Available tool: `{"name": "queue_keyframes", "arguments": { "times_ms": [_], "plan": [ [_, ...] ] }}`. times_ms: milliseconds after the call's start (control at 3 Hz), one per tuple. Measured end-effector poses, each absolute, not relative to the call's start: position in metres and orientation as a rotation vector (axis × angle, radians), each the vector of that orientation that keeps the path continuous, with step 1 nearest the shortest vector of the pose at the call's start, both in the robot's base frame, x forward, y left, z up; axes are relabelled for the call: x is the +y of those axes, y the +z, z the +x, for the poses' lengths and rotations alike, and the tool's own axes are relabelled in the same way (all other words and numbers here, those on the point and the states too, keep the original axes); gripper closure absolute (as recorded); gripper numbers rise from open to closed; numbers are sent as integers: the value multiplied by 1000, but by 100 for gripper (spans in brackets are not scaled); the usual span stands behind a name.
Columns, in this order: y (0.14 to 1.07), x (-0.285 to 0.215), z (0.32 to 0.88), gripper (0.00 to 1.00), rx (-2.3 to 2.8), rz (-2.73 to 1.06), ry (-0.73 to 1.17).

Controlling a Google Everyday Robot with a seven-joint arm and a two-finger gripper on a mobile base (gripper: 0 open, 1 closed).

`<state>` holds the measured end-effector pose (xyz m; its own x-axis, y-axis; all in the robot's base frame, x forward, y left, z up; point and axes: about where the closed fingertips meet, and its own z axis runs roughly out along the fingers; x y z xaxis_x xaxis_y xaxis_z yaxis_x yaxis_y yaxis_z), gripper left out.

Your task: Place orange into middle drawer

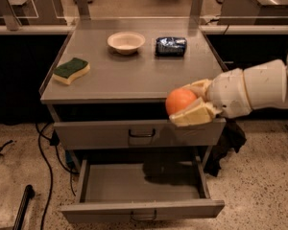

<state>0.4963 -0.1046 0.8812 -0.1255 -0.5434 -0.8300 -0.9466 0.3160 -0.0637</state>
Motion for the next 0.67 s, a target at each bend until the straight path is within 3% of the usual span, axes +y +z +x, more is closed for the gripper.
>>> {"name": "queue_keyframes", "arguments": {
  "times_ms": [667],
  "plan": [
    [827, -92, 500, 100, 1730, -1393, 662]
  ]
}}
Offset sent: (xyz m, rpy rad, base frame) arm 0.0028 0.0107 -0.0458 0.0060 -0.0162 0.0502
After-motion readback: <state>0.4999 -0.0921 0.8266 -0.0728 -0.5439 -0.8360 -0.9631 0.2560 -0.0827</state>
